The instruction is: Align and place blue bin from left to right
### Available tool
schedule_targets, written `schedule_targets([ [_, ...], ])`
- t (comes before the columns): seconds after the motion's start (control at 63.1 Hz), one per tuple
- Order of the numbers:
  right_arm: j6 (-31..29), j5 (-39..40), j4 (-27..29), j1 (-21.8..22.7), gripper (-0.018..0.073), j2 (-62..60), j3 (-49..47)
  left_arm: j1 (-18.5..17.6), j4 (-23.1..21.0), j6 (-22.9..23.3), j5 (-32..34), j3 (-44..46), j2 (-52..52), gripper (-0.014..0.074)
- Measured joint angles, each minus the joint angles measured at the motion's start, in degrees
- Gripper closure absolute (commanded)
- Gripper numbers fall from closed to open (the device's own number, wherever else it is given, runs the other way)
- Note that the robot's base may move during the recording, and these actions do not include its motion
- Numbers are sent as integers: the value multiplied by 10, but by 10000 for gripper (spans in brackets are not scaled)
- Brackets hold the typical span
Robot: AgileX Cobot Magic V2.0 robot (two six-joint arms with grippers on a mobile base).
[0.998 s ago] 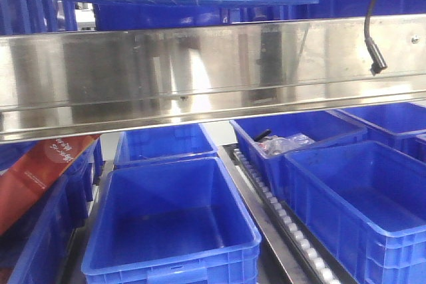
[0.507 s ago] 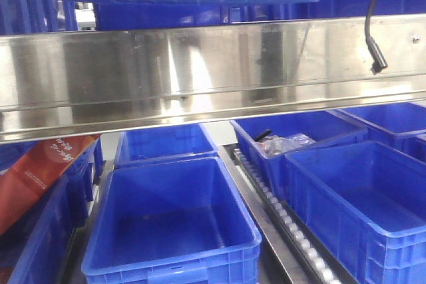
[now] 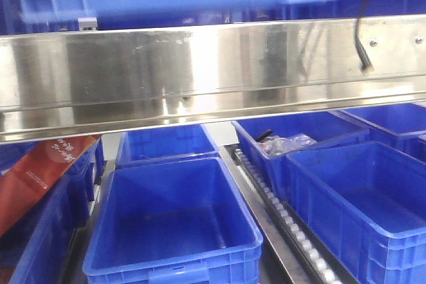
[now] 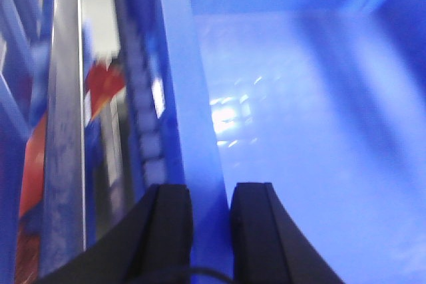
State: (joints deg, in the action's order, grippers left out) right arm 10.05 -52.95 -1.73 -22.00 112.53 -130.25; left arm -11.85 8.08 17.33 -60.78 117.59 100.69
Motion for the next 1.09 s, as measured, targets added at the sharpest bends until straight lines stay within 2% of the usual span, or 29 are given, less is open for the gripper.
schedule_targets([
  [0.079, -2, 9, 0, 1, 587, 12, 0, 0, 9, 1, 0, 0, 8, 600],
  [0.143, -4, 17, 1, 2, 494, 18, 0, 0, 15, 1, 0, 0, 12, 568],
  [0.19, -4, 19, 1, 2, 399, 21, 0, 0, 17, 2, 0, 0, 13, 510],
  [0.238, -7, 30, 0, 2, 307, 25, 0, 0, 21, 2, 0, 0, 13, 410],
  [0.285, -9, 55, -7, 4, 174, 25, -3, 0, 30, -2, 8, 1, 13, 286],
  [0.364, -10, 69, -14, 6, 38, 23, -9, 0, 44, -2, 16, 5, 12, 108],
  [0.412, -11, 72, -15, 7, -11, 23, -12, 0, 49, -3, 20, 5, 10, 15],
  [0.46, -11, 70, -16, 7, -2, 23, -16, 0, 52, -4, 20, 7, 8, -24],
  [0.539, -11, 50, -16, 7, 17, 23, -29, 0, 51, -4, 18, 9, 4, -3],
  [0.618, -11, 28, -16, 7, 88, 18, -44, 0, 51, -5, 10, 9, -10, 22],
  [0.745, -11, -3, -16, 7, 363, -11, -53, 0, 49, -6, -13, 10, -48, 124],
  [0.856, -11, -37, -16, 7, 659, -47, -57, 0, 49, -11, -46, 11, -85, 346],
  [0.887, -11, -48, -16, 7, 645, -56, -59, 0, 49, -17, -53, 11, -96, 428],
  [0.919, -11, -62, -16, 7, 627, -67, -59, 0, 47, -24, -60, 6, -111, 563],
  [0.951, -11, -68, -16, 7, 629, -76, -56, 0, 46, -27, -62, -1, -122, 636],
  [1.093, -15, -69, -16, 7, 629, -105, -12, 0, 43, -36, -62, -56, -178, 582],
])
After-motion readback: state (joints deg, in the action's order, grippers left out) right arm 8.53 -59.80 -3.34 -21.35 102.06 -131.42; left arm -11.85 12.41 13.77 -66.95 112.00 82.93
